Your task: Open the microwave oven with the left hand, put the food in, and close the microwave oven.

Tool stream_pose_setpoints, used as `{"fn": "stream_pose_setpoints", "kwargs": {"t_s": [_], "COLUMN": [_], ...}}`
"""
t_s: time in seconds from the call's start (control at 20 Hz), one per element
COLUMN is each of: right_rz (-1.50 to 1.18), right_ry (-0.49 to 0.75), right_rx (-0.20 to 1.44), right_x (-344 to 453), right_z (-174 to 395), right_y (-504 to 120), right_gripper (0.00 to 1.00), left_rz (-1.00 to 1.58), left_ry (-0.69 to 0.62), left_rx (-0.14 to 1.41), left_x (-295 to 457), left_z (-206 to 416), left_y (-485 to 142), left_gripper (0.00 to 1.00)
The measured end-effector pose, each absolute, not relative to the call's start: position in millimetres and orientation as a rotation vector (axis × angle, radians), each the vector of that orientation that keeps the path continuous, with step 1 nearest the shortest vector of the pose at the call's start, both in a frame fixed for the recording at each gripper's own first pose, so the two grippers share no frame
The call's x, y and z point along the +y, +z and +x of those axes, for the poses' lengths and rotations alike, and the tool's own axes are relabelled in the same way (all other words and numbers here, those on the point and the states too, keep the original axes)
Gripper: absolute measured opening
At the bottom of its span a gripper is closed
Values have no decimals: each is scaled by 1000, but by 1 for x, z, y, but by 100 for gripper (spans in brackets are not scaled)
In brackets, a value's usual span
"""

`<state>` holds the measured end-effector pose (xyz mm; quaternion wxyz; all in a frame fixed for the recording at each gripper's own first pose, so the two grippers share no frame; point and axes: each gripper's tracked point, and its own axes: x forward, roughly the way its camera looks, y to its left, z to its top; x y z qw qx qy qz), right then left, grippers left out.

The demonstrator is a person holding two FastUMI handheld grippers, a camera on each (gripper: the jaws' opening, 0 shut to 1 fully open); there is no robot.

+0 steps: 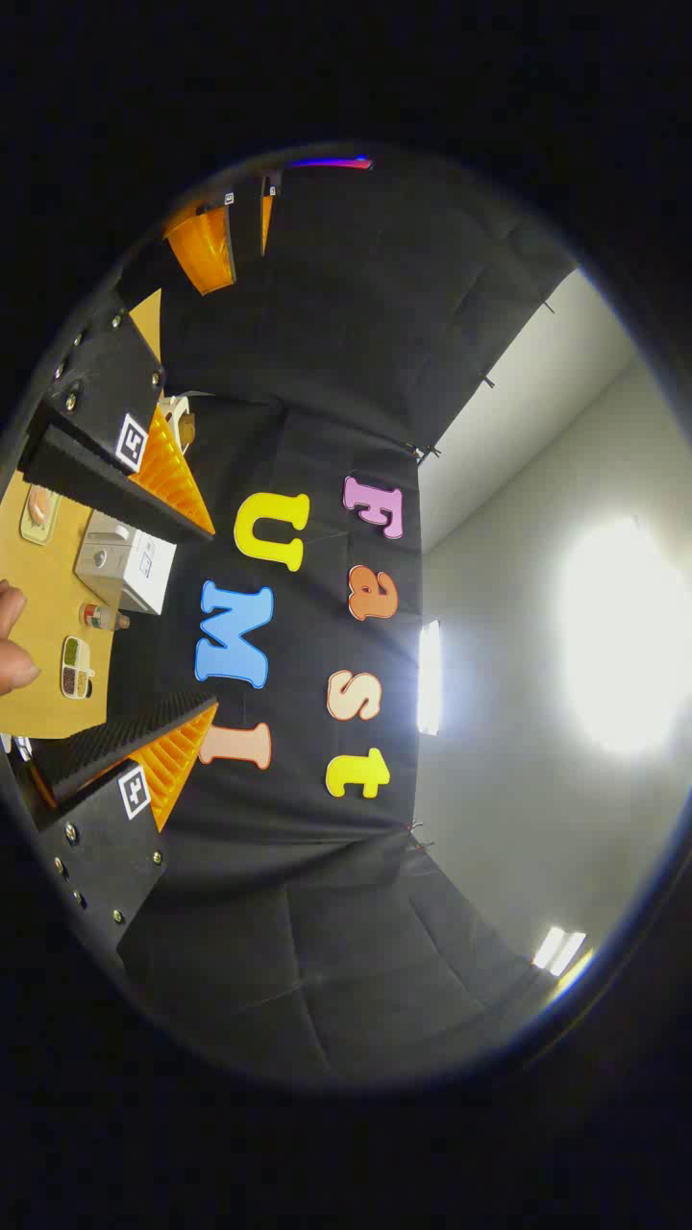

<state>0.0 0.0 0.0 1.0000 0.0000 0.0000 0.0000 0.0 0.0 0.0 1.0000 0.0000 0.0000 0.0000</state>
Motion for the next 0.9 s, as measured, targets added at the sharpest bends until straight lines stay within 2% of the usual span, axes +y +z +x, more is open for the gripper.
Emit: {"fn": "stream_pose_setpoints", "kwargs": {"t_s": [0.2, 0.55, 0.65, 0.9], "right_rz": [7, 8, 9, 23], "right_ry": [-3, -36, -29, 2], "right_rx": [16, 39, 39, 36], "right_x": [-9, -56, -65, -88], "right_z": [-1, 2, 5, 20], "right_y": [-10, -32, -38, -51], "right_gripper": [95, 95, 95, 95], "left_rz": [15, 31, 44, 68], "left_ry": [2, -25, -23, -14], "left_rx": [35, 85, 92, 140], "left_x": [-5, -37, -48, -76], "left_z": [16, 51, 60, 90], "left_y": [-15, -39, -46, -78], "left_gripper": [94, 94, 96, 94]}}
